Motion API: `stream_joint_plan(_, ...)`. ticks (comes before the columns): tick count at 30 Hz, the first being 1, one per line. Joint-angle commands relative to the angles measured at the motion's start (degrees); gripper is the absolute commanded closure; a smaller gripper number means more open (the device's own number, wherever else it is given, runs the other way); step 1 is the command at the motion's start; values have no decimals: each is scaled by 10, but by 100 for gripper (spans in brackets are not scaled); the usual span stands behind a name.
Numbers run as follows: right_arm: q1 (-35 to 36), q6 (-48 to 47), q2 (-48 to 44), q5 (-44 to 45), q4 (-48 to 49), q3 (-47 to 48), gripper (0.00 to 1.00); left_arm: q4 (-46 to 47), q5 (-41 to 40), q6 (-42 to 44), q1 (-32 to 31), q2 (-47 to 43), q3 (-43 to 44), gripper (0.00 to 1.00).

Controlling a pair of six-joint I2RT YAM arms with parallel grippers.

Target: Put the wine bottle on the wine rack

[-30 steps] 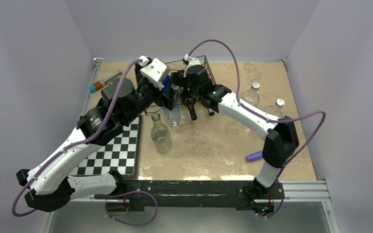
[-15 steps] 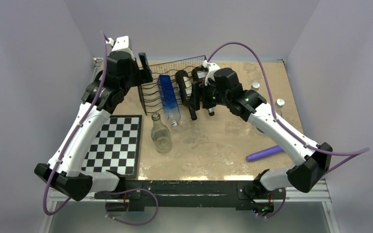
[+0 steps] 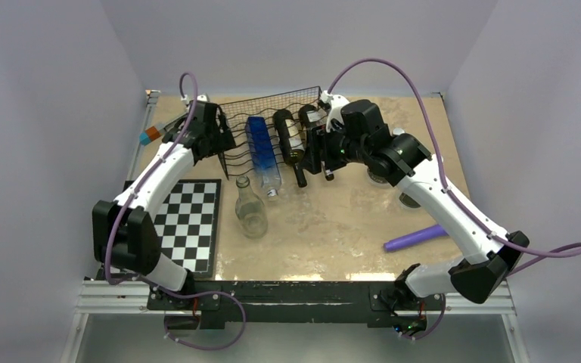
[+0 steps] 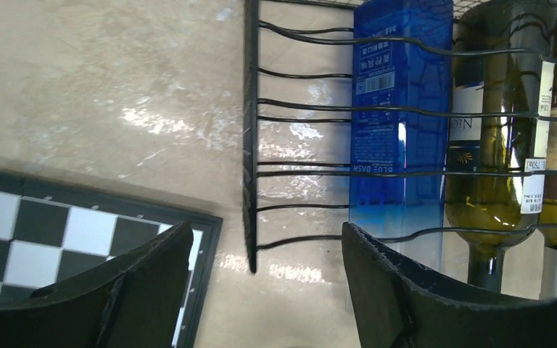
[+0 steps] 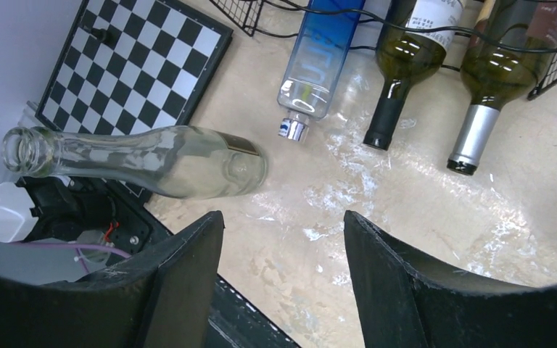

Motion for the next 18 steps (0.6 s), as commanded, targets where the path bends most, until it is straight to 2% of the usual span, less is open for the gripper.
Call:
stream_joint_plan(1, 1, -11, -1, 19, -40, 36, 35, 73, 82, 3, 3, 39, 7, 22)
stream_joint_plan(4, 1, -8, -2, 26, -47, 37, 35, 100, 115, -1, 3, 55, 1, 28)
stream_joint_plan(7, 1, -7, 0, 29, -49, 35, 36, 130, 138, -4, 3, 48, -18, 40)
stream_joint_plan(11, 1, -6, 7, 31, -55, 38, 36, 168, 179, -18, 3, 24, -52, 50)
stream_joint_plan(18, 0, -19, 1, 3, -56, 52, 36, 267, 276, -41, -1, -10, -113, 58)
